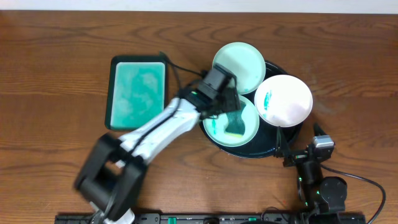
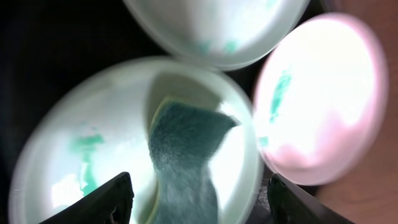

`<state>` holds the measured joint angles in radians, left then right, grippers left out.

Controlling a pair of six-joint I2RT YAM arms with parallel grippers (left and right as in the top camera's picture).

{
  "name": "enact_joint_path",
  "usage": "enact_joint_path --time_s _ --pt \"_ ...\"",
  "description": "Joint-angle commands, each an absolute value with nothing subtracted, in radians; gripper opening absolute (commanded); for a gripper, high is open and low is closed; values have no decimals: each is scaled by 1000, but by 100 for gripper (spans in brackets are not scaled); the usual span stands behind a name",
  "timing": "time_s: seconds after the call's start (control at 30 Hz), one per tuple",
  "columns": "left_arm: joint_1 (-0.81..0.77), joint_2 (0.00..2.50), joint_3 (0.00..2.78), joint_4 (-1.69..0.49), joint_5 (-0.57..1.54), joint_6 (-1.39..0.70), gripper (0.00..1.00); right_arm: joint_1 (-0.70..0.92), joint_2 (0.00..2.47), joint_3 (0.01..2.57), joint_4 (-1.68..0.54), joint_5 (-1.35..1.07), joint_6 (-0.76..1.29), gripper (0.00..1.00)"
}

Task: Clean dirty plates on tray and stack at the side
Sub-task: 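Carry the sponge with the left gripper onto the front pale green plate, then grip the rim of the front pale green plate with the right gripper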

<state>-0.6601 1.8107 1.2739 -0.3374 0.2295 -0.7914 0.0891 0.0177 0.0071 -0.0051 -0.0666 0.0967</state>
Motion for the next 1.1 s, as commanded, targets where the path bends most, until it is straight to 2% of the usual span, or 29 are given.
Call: enact_joint_path --time_s 0.0,0.07,0.17,0.23,0.3,0.43,0.53,0.63,0.73,0.9,0.97,1.07 --pt "-617 1676 1275 -376 216 -738 70 82 13 6 111 -237 262 99" --pt "-596 1623 1275 -408 216 -719 71 82 13 6 279 -308 338 99" --pt "-564 1556 1275 -470 216 -663 70 82 14 21 494 -342 348 99" --pt "-549 1533 1275 -503 216 -612 70 82 15 78 494 -341 347 99" --pt "-539 1525 1275 -536 216 -562 71 82 36 174 389 -341 329 99" --pt "-533 1529 1275 -593 216 -535 71 82 197 473 -9 -342 192 99" --pt "-533 1529 1275 -608 215 -535 71 82 420 743 -327 -389 106 99" --pt "-533 1529 1275 -609 215 -535 71 82 624 963 -543 -514 103 99" --pt "-533 1529 1275 -609 216 -535 71 82 789 1090 -599 -667 144 99" --pt "-533 1529 1275 -610 216 -534 71 84 957 1107 -621 -822 168 99" --pt "-533 1529 1275 -614 215 -534 71 99 1019 1107 -637 -809 167 99" --pt "-533 1529 1275 -614 215 -535 71 144 1110 1107 -701 -638 191 99"
